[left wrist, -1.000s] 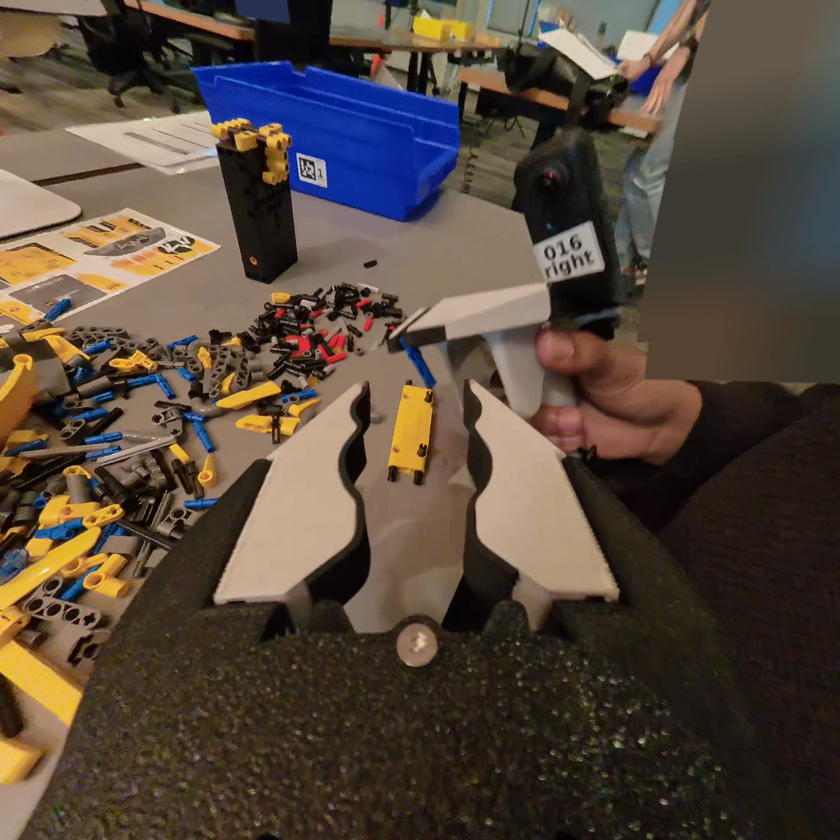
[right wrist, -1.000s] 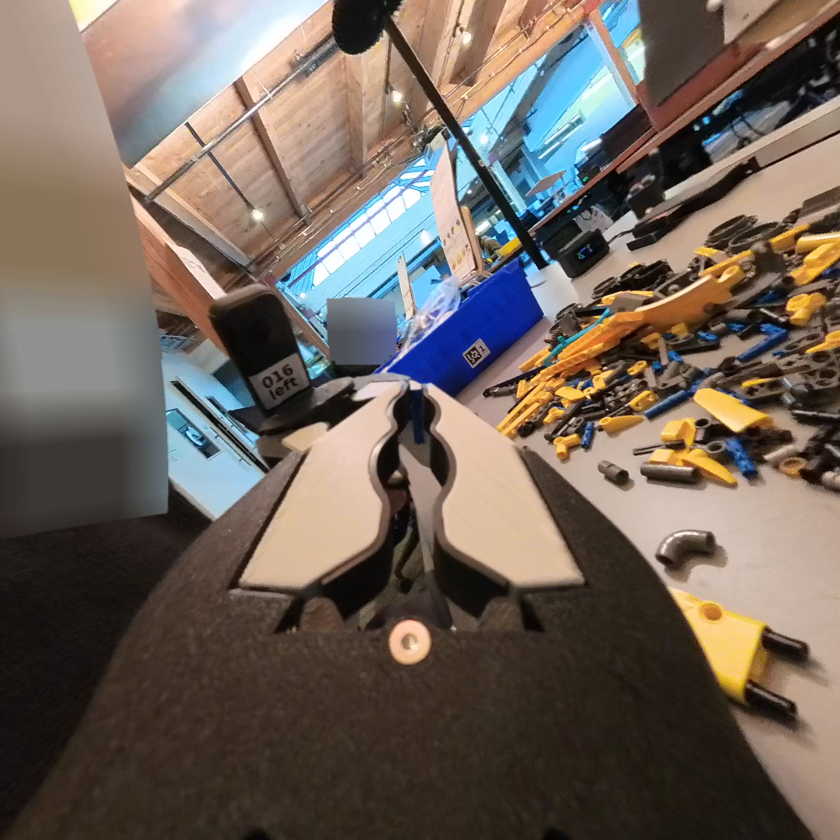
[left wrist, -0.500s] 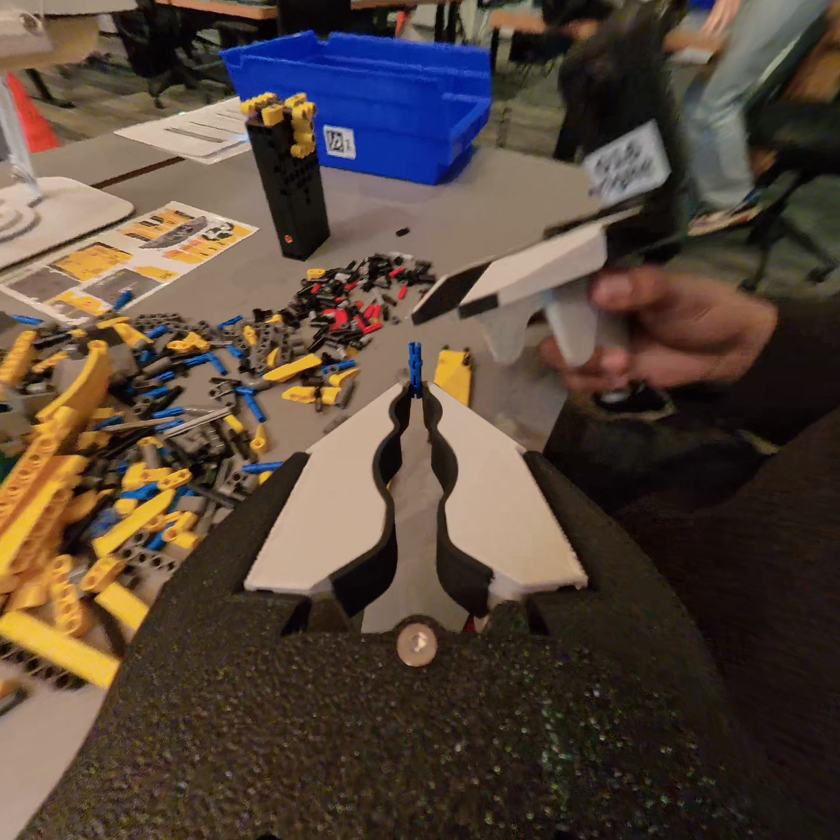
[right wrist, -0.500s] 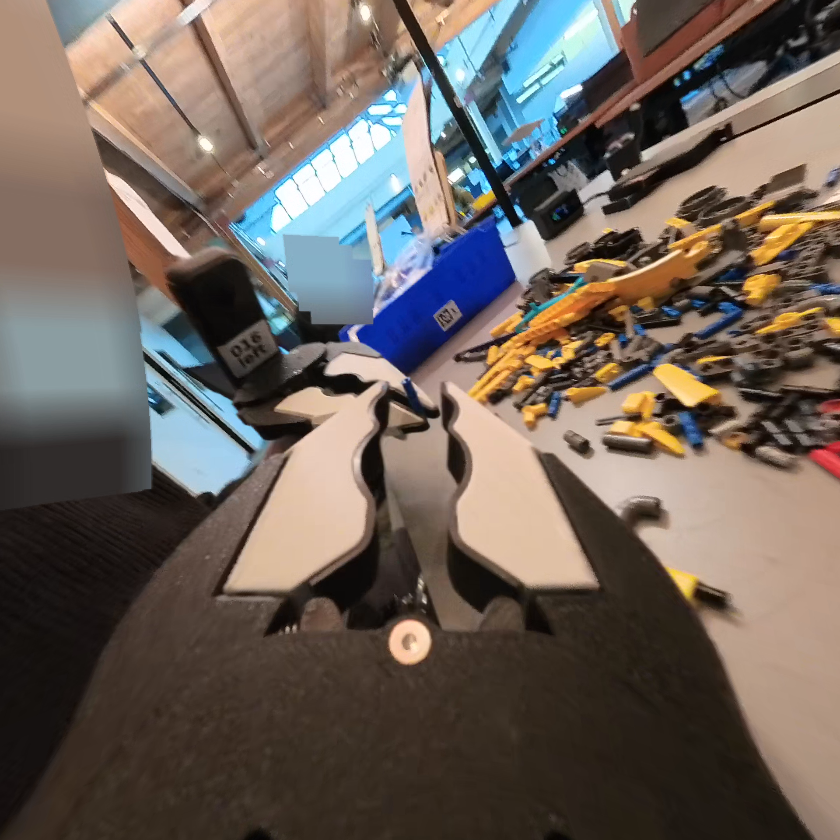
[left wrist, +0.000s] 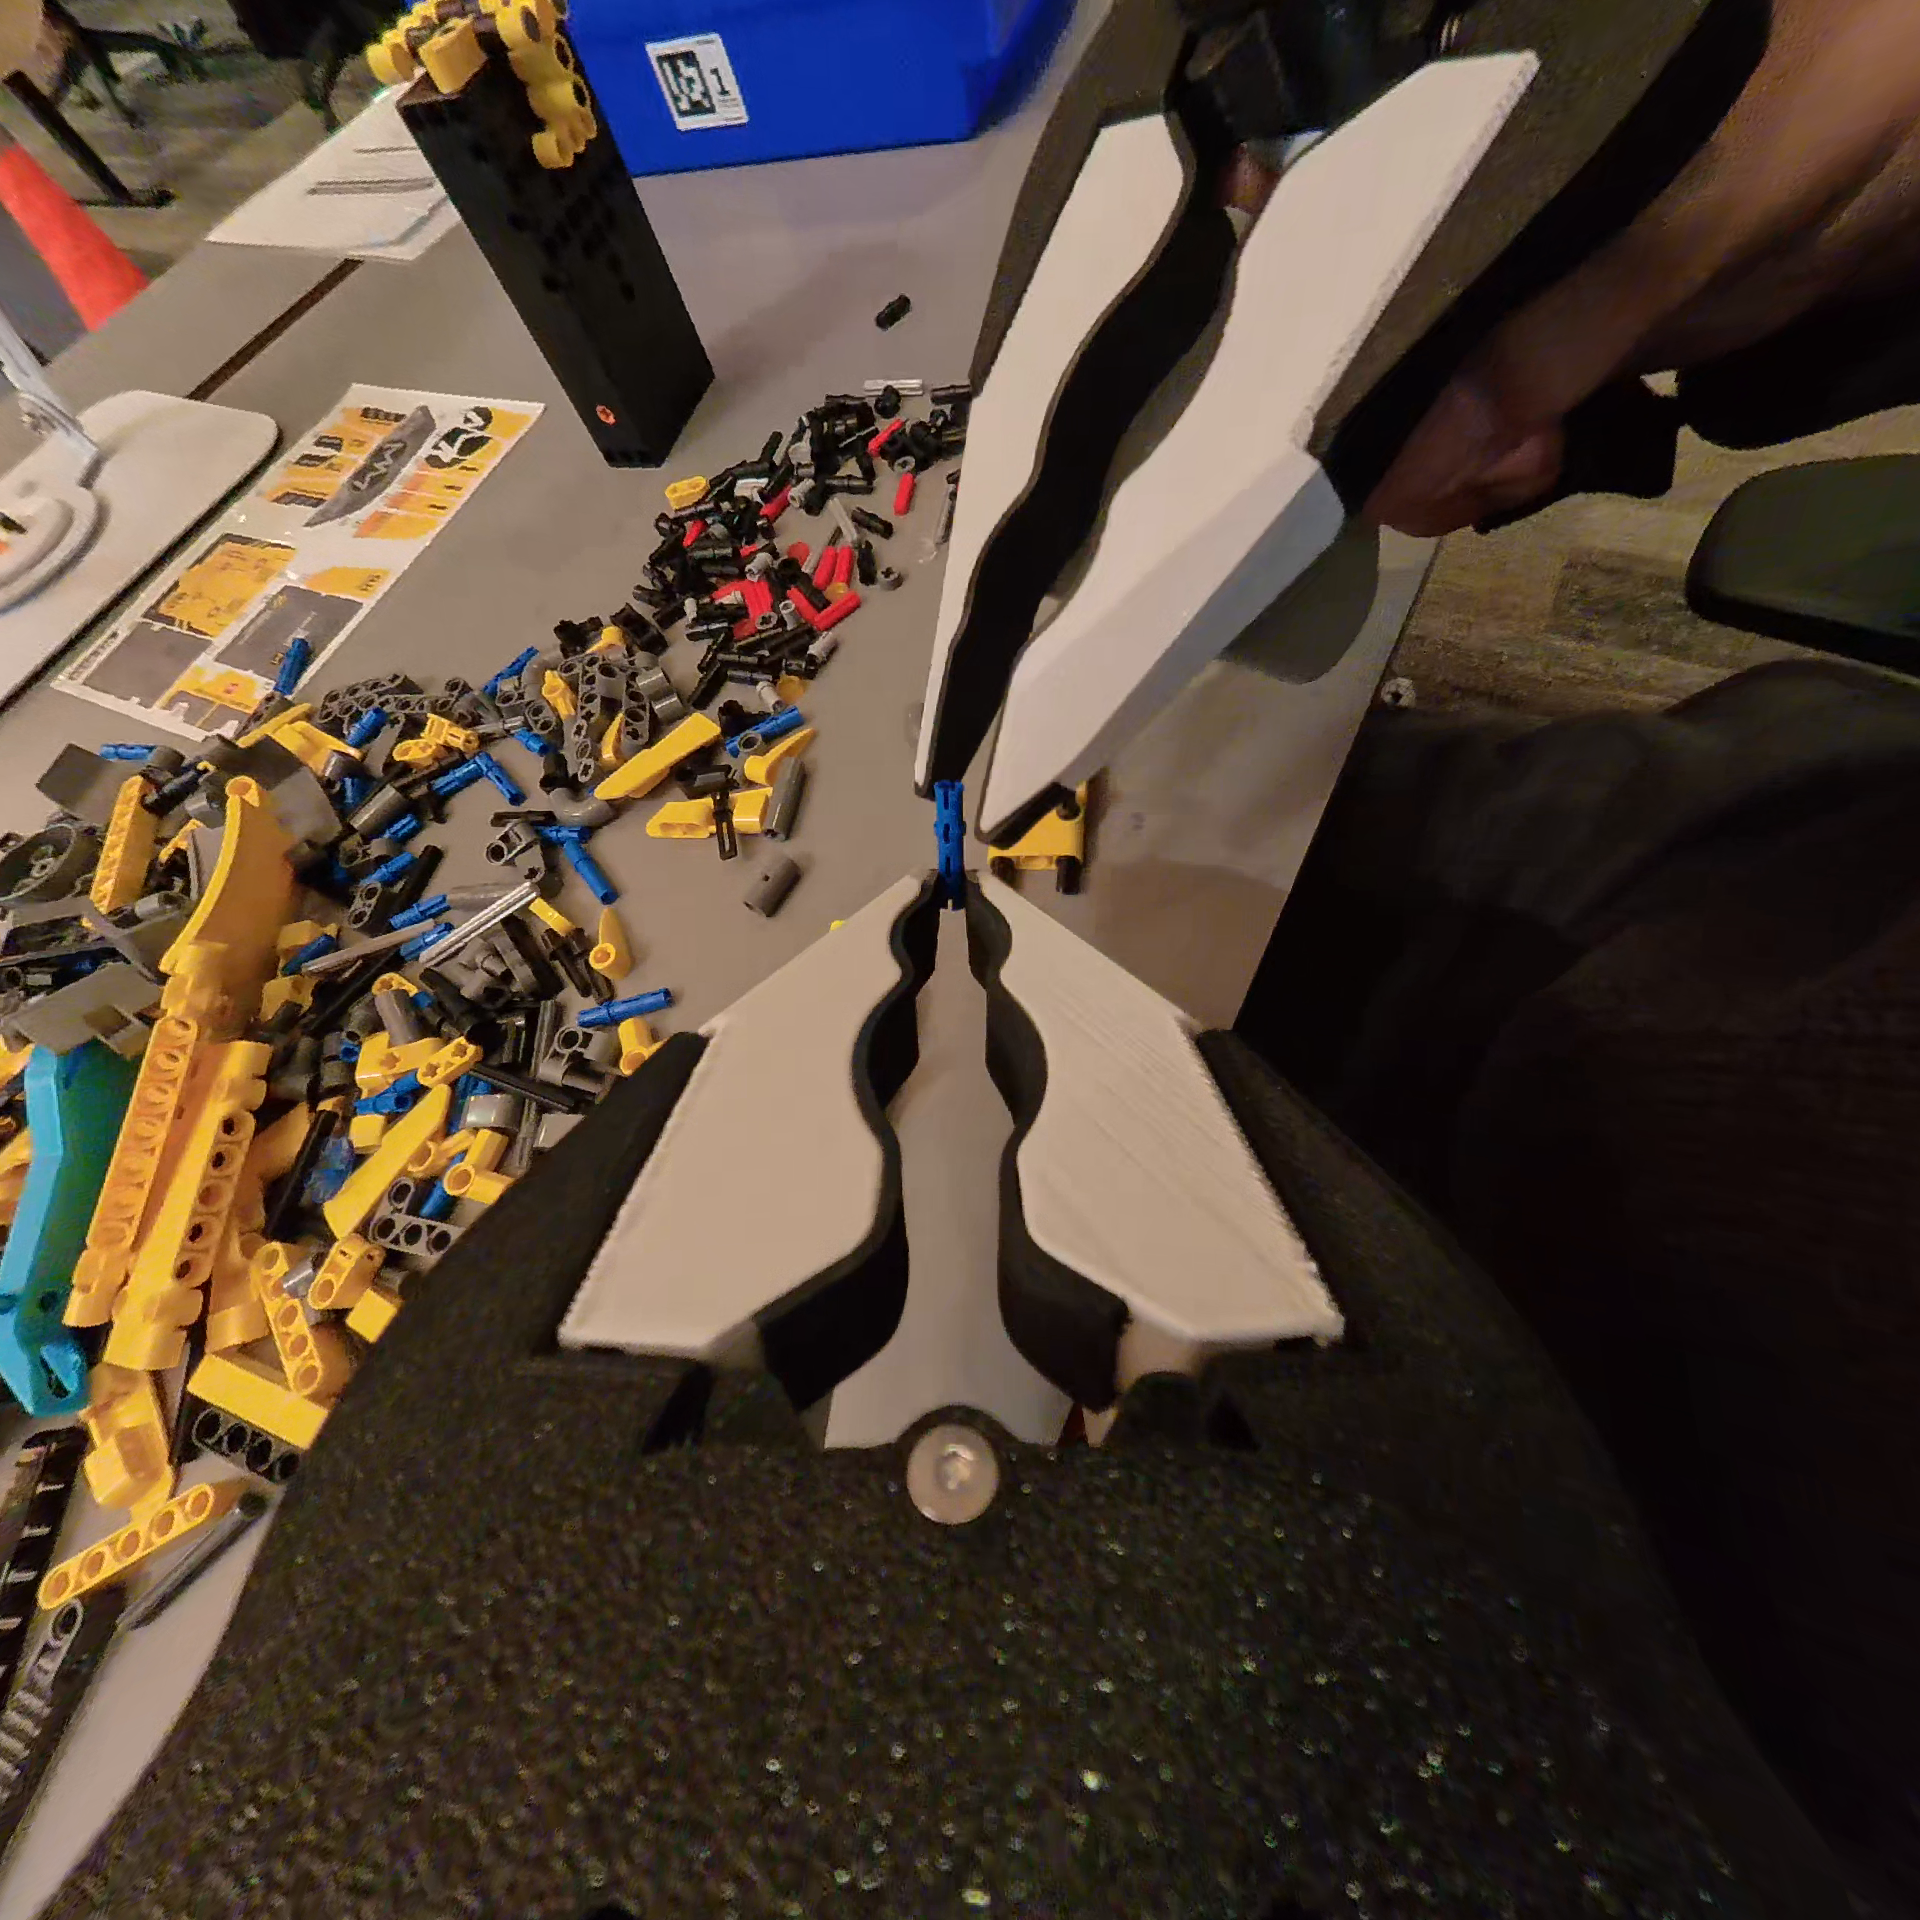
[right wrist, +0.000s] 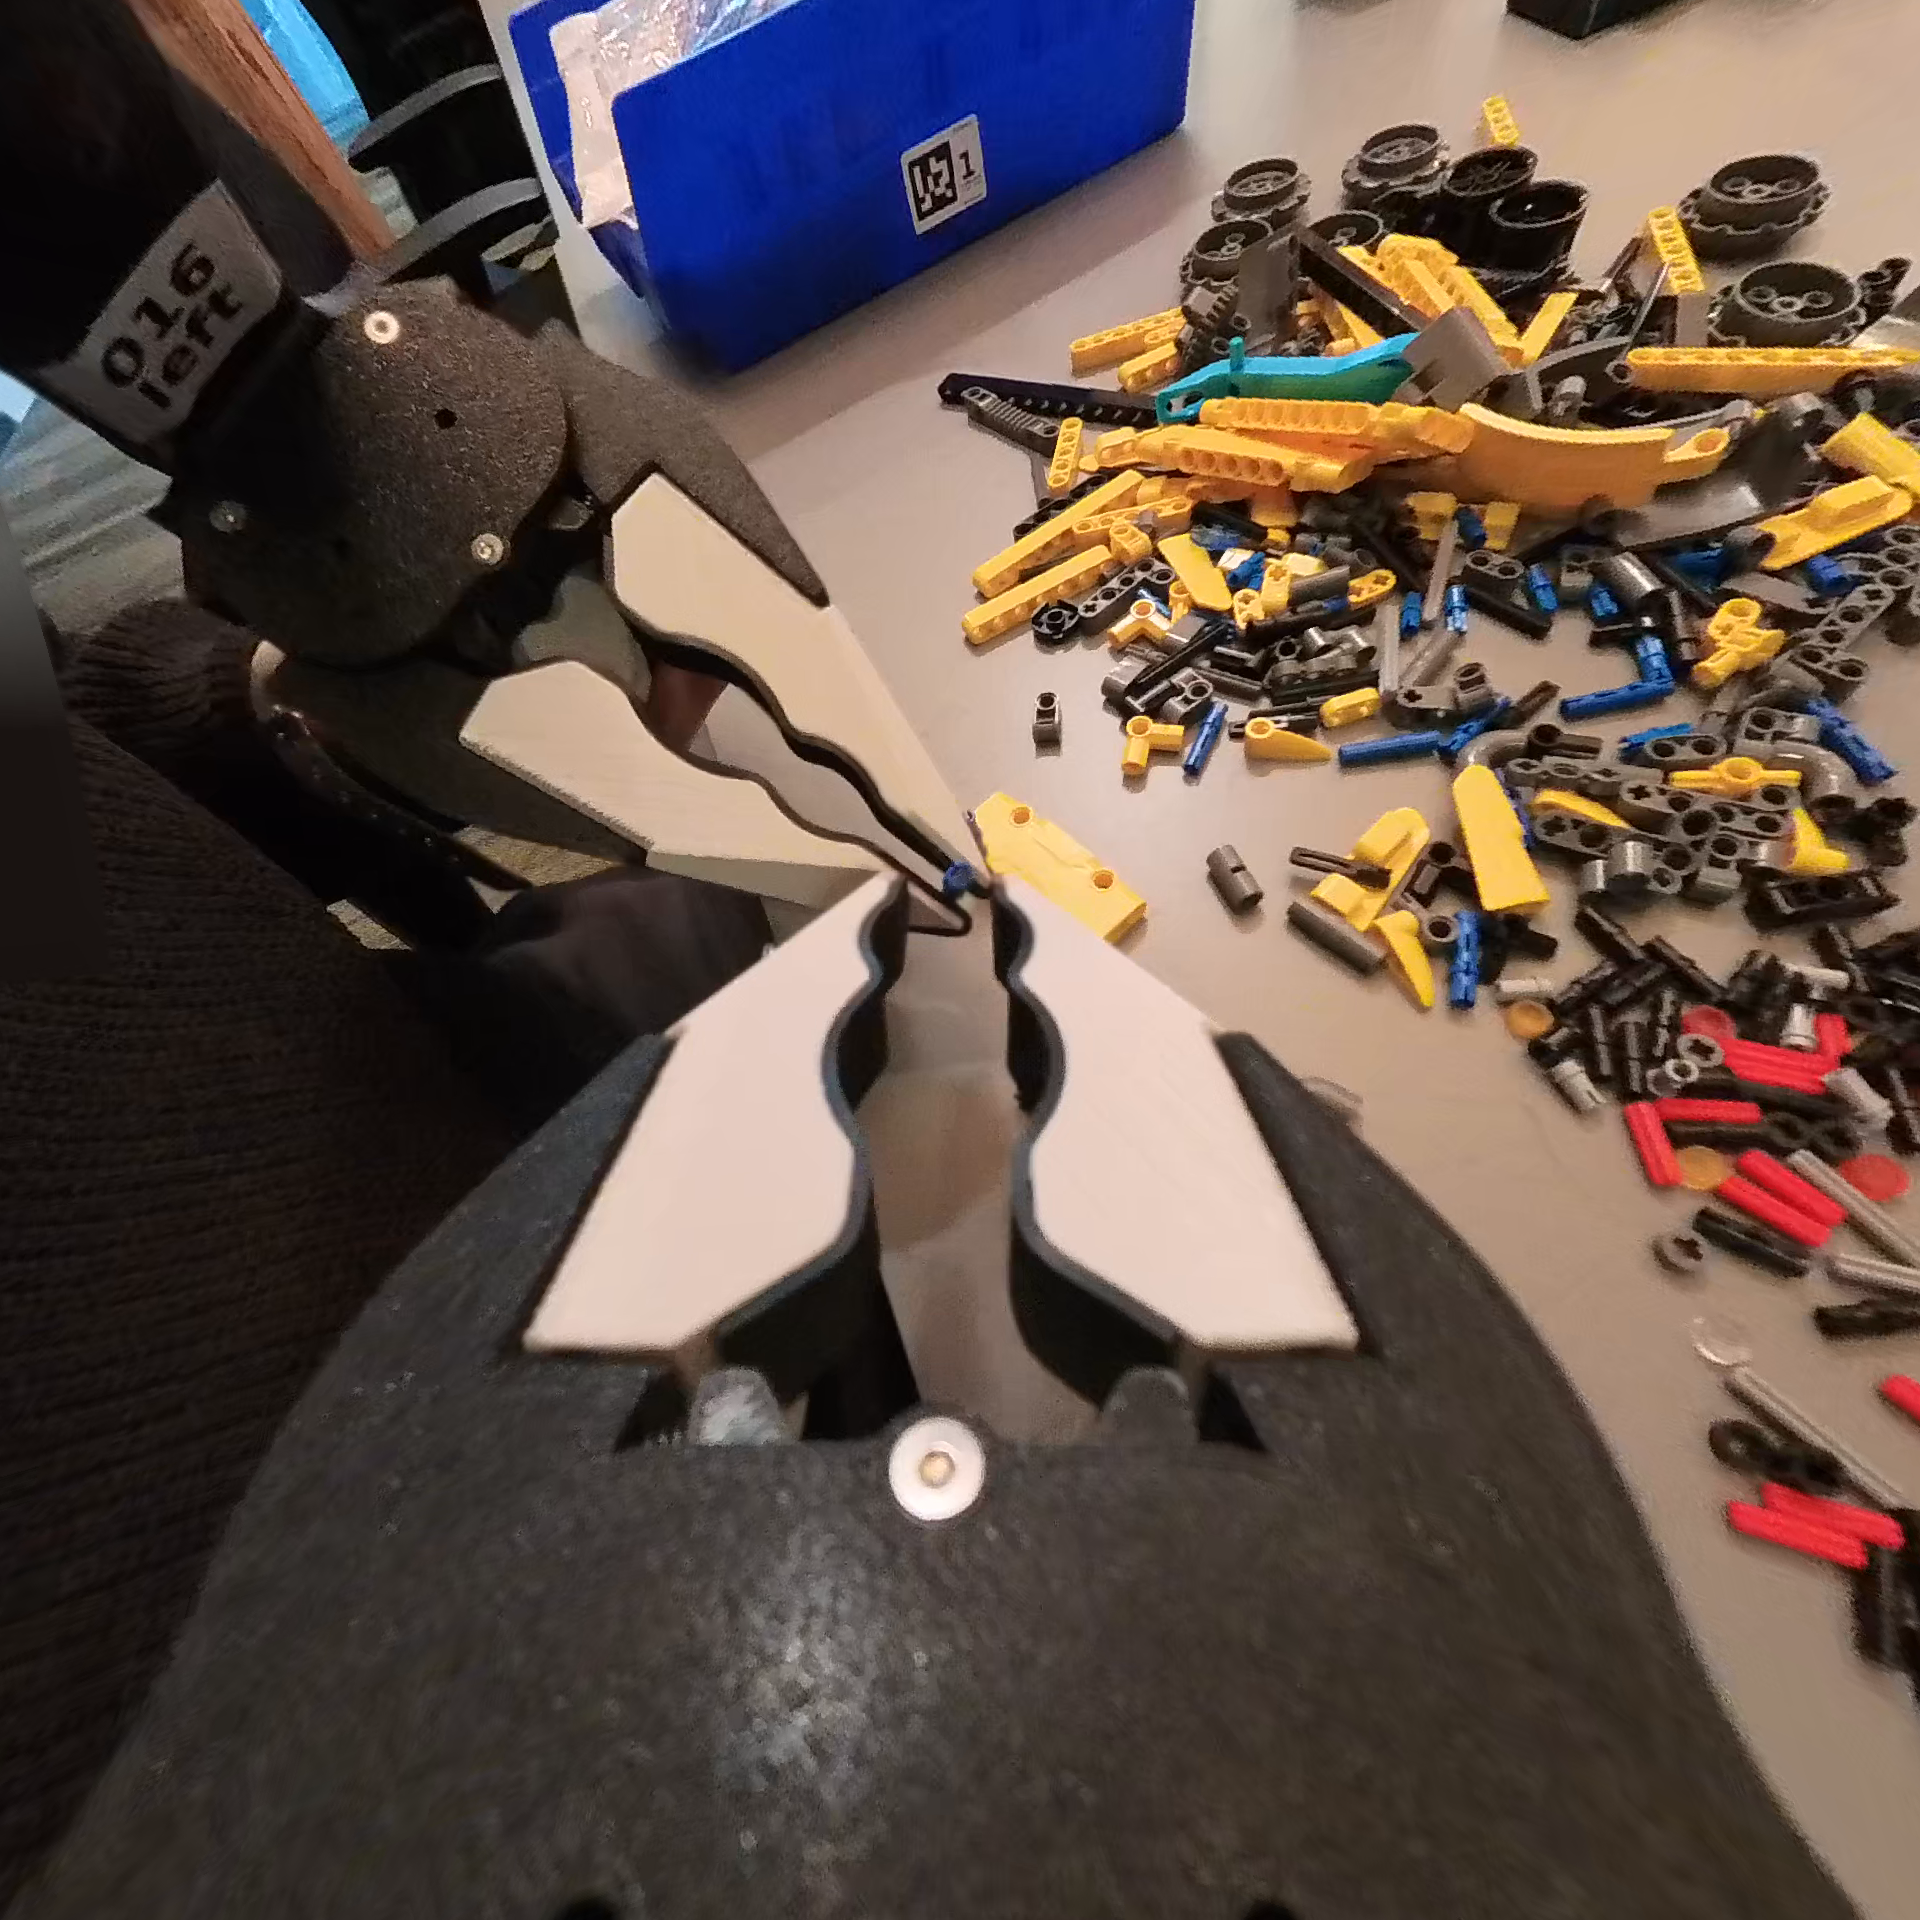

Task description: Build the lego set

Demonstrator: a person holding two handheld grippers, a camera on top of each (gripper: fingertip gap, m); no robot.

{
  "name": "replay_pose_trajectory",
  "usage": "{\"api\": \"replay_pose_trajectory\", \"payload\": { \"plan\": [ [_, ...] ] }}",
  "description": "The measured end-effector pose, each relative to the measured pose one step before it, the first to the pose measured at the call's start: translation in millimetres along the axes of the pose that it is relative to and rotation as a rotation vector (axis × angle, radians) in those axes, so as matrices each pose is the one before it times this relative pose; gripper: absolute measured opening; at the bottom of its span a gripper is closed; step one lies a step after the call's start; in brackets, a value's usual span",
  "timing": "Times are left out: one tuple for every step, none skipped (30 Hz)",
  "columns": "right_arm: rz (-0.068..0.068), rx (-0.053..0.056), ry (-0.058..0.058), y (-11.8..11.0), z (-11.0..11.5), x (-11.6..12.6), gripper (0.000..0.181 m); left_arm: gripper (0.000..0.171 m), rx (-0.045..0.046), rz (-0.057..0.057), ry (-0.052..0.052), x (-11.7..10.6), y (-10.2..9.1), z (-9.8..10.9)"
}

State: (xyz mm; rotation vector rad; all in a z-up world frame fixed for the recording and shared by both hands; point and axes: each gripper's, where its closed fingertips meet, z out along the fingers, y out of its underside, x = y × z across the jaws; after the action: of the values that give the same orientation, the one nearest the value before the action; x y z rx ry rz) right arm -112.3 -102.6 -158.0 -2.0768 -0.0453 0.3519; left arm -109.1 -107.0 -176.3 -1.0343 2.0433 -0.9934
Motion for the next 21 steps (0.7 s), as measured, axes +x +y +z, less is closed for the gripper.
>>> {"api": "replay_pose_trajectory", "payload": {
  "plan": [
    [-0.0023,-0.0061,-0.0026,0.46,0.54,-0.29,0.013,0.004,-0.00198,0.0079,-0.0027,0.43,0.36,0.37],
    [-0.0035,-0.0079,-0.0012,0.72,0.70,-0.24,0.013,0.004,-0.00151,0.0073,0.0009,1.05,0.16,0.38],
    [-0.0057,-0.0064,0.0011,0.47,0.62,-0.12,0.013,0.004,-0.00481,0.0067,0.0040,1.35,0.79,0.51],
    [-0.0084,-0.0032,0.0030,-0.11,0.38,-0.03,0.013,0.004,-0.00770,0.0084,0.0033,1.31,1.06,0.62],
    [-0.0098,-0.0070,0.0032,0.43,0.45,0.21,0.013,0.004,-0.00474,0.0112,0.0002,0.98,0.68,0.42],
    [-0.0122,-0.0148,0.0024,1.53,0.66,0.18,0.013,0.004,-0.00177,0.0097,-0.0049,0.25,0.16,0.25],
    [-0.0165,-0.0191,0.0008,2.30,0.92,-0.07,0.012,0.004,0.00049,0.0057,-0.0028,0.13,-0.26,-0.09],
    [-0.0187,-0.0183,0.0004,2.35,0.75,-0.44,0.007,0.004,0.00088,0.0016,0.0013,0.51,-0.36,-0.15],
    [-0.0167,-0.0138,0.0026,1.59,0.78,-0.26,0.006,0.004,-0.00208,0.0012,0.0025,0.38,0.33,-0.06],
    [-0.0147,-0.0075,0.0038,0.58,0.25,-0.19,0.006,0.004,-0.00045,0.0008,0.0007,-0.16,0.20,0.03],
    [-0.0139,-0.0026,0.0026,-0.12,-0.21,-0.21,0.006,0.004,0.00289,-0.0008,0.0014,0.19,-0.37,-0.20],
    [-0.0113,-0.0015,-0.0002,-0.14,-0.42,-0.35,0.006,0.004,0.00354,-0.0001,0.0009,0.08,-0.46,-0.16],
    [-0.0062,-0.0034,-0.0026,-0.04,-0.50,-0.28,0.006,0.004,0.00245,-0.0001,0.0012,0.34,-0.40,0.00],
    [-0.0006,-0.0058,-0.0054,0.47,-0.53,-0.31,0.005,0.004,0.00202,0.0003,0.0025,0.57,-0.26,0.18],
    [0.0016,-0.0041,-0.0063,0.26,-0.86,-0.29,0.005,0.004,0.00690,-0.0019,0.0008,0.45,-0.99,0.23],
    [0.0016,0.0016,-0.0049,-0.33,-1.13,0.00,0.005,0.004,0.00976,-0.0028,-0.0013,0.01,-1.27,-0.05],
    [0.0039,0.0056,-0.0049,-0.59,-1.33,0.00,0.005,0.004,0.01220,-0.0020,-0.0023,-0.11,-1.47,-0.15],
    [0.0058,0.0082,-0.0041,-0.94,-1.61,0.25,0.005,0.005,0.01417,-0.0019,-0.0040,-0.58,-1.68,-0.26],
    [0.0070,0.0064,0.0012,-0.76,-2.31,1.36,0.005,0.005,0.00985,-0.0030,-0.0053,-0.97,-0.93,-0.29],
    [0.0036,-0.0021,0.0118,0.29,-3.40,3.57,0.005,0.005,0.00315,-0.0048,-0.0082,-1.57,0.09,0.08],
    [-0.0060,-0.0153,0.0247,2.12,-4.74,6.07,0.005,0.006,-0.00069,-0.0069,-0.0118,-1.82,0.68,0.51]
  ]
}}
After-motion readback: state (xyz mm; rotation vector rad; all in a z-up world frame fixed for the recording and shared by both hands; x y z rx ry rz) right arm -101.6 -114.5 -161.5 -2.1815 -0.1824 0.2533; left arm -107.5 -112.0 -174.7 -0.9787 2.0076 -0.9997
